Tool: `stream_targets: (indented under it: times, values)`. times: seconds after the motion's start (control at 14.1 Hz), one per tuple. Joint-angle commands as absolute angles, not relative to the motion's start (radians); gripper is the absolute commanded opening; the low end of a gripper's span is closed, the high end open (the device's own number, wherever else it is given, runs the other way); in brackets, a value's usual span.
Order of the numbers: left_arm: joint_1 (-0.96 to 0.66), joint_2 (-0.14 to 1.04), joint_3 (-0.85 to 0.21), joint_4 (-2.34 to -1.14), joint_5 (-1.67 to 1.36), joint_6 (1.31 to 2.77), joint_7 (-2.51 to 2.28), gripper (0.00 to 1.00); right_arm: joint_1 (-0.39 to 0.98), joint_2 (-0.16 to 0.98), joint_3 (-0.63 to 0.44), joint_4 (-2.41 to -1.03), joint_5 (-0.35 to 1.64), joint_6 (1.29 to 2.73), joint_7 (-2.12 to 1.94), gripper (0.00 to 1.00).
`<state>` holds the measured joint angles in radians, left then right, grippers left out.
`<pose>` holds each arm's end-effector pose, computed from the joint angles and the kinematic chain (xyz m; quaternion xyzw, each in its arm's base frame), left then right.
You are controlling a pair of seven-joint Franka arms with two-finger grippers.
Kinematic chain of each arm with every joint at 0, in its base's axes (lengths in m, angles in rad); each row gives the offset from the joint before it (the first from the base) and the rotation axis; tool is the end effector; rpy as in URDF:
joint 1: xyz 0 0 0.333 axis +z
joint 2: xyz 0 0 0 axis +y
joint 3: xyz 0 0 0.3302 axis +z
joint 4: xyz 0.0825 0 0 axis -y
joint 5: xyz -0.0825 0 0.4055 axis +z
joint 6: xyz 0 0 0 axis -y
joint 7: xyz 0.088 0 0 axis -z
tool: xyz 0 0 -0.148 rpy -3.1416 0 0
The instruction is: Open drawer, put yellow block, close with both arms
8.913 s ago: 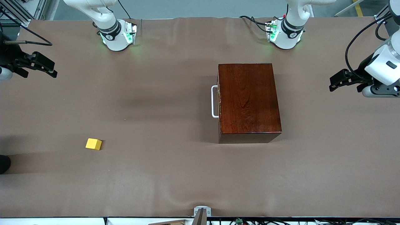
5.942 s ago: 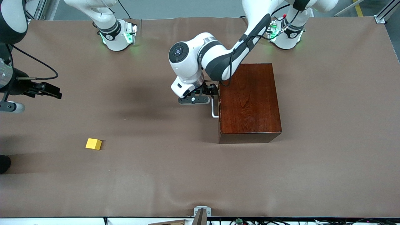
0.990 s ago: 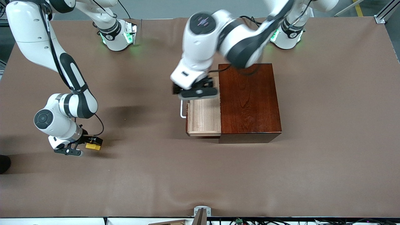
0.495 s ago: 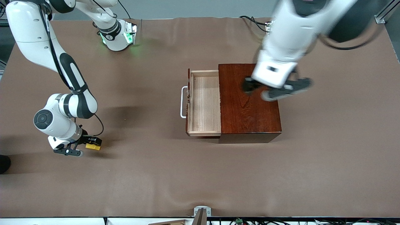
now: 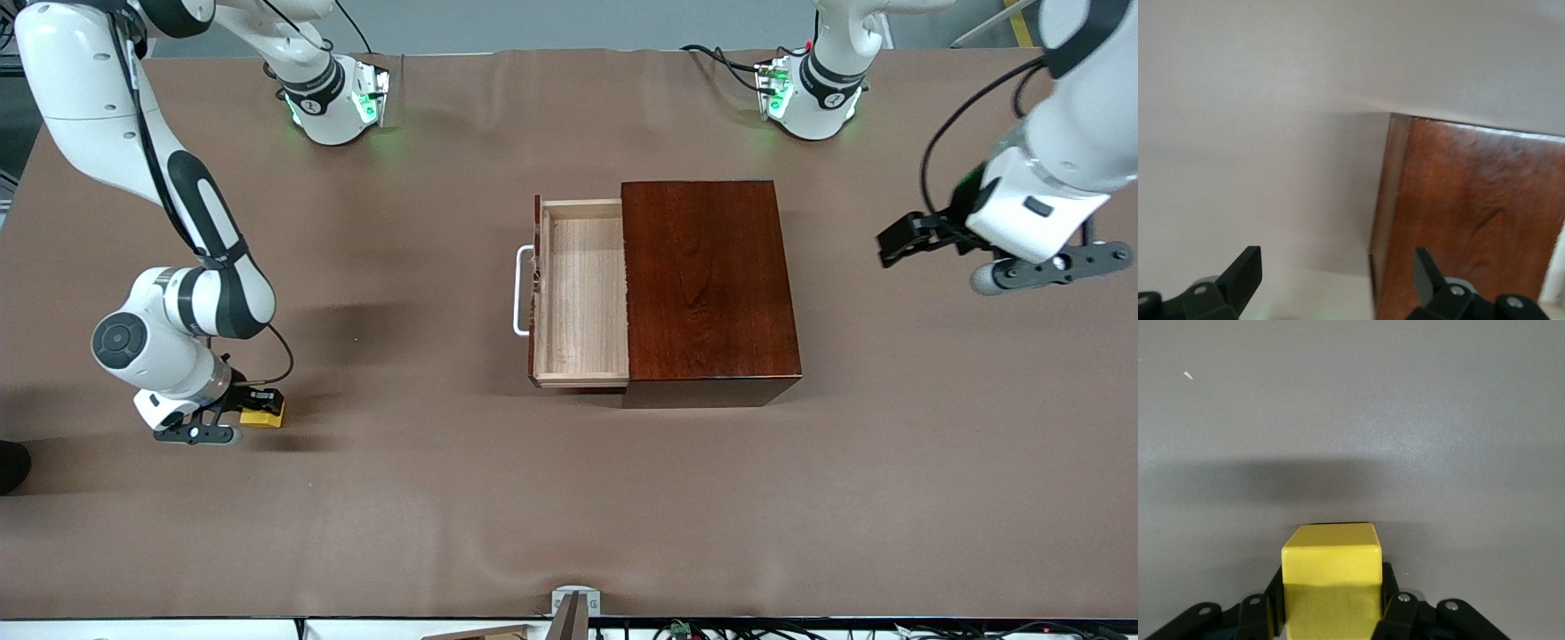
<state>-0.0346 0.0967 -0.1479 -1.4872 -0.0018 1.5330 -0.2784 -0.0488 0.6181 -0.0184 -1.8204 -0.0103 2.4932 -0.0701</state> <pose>0.5913 -0.1054 0.5792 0.9985 0.0481 -0.0261 0.0021 0.6782 -0.0454 0.1554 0.9996 0.0073 0.0267 0.0104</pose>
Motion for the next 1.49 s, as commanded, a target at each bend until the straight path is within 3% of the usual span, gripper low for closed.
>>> stream_targets:
  times: [0.0,0.21,0.42,0.64,0.78,1.06,1.41]
  values:
    - [0.020,0.067,-0.158,-1.535,-0.009,1.549,-0.114,1.00,-0.071,0.606,-0.002,-1.747,-0.020,2.374,-0.158,0.00]
    - [0.020,0.066,-0.147,-1.537,0.003,1.563,0.000,1.00,-0.069,0.595,0.000,-1.675,-0.020,2.235,-0.285,0.00]
    - [-0.017,0.057,-0.114,-1.537,0.006,1.563,0.012,1.00,-0.071,0.562,0.000,-1.672,-0.020,2.229,-0.460,0.00]
    - [-0.098,0.041,-0.011,-1.565,0.006,1.565,0.028,1.00,-0.068,0.531,0.005,-1.674,-0.015,2.223,-0.601,0.00]
    - [-0.097,0.032,-0.011,-1.572,0.005,1.565,0.012,1.00,-0.060,0.509,0.009,-1.674,-0.014,2.217,-0.685,0.00]
    - [-0.089,0.031,-0.014,-1.572,-0.005,1.563,-0.033,1.00,-0.058,0.468,0.101,-1.667,-0.014,2.217,-0.935,0.00]
    - [-0.089,0.031,-0.017,-1.574,-0.005,1.554,-0.046,1.00,-0.058,0.442,0.306,-1.651,-0.015,2.217,-1.017,0.00]
